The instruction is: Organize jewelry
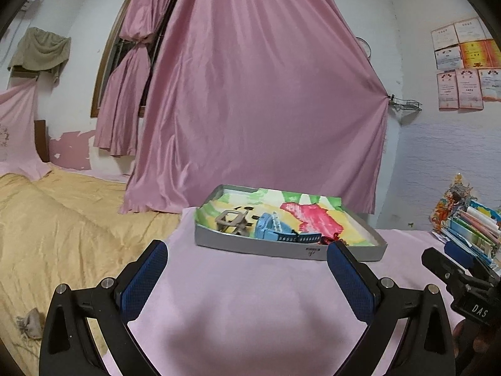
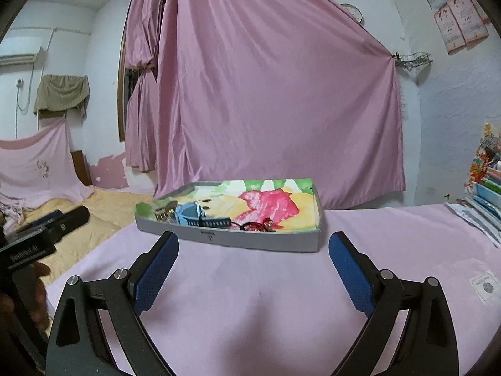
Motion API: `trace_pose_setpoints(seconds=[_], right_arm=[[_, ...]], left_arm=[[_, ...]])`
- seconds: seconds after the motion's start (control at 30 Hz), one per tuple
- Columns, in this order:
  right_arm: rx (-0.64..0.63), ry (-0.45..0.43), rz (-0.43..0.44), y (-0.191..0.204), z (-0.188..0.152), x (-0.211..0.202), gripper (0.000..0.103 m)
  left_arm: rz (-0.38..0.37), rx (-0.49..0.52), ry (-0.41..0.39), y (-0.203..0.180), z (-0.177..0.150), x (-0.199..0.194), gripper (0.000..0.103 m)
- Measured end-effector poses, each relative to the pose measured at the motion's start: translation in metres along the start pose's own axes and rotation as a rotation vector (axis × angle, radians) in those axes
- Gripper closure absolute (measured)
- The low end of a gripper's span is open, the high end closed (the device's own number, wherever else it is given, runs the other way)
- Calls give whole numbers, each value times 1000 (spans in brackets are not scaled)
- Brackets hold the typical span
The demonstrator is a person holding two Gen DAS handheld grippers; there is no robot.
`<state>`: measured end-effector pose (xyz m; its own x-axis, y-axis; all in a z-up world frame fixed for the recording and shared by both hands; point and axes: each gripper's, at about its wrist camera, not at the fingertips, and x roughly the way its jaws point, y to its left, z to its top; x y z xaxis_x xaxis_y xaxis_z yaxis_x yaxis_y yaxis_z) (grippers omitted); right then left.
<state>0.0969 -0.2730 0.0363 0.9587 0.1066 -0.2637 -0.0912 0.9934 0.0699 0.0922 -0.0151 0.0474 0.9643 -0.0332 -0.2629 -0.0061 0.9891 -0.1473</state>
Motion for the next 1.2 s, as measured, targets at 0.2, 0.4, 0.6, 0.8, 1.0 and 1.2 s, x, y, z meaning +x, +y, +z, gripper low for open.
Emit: trace_pose_setpoints(seconds=[0.2,0.4,0.6,0.8,1.0,1.2], right_arm=[[15,11,-20,2,-15,-10,9],[8,33,-40,5,-22,-10,9],[-1,31,-50,8,-22,-13,8],[-5,36,-48,11,-21,-12,8],[-6,32,-52,12,-21,-12,8],[-7,30,-52,12,-21,-13,8]], left_arm=[[23,13,-18,6,-12,-14,1],[42,57,-29,3,-24,-19,1],[31,68,-19,4,-28,-20,1],[37,67,-13,4,-30,-20,1],[40,71,-19,3,-30,-19,1],[39,71,-18,3,-30,-19,1]])
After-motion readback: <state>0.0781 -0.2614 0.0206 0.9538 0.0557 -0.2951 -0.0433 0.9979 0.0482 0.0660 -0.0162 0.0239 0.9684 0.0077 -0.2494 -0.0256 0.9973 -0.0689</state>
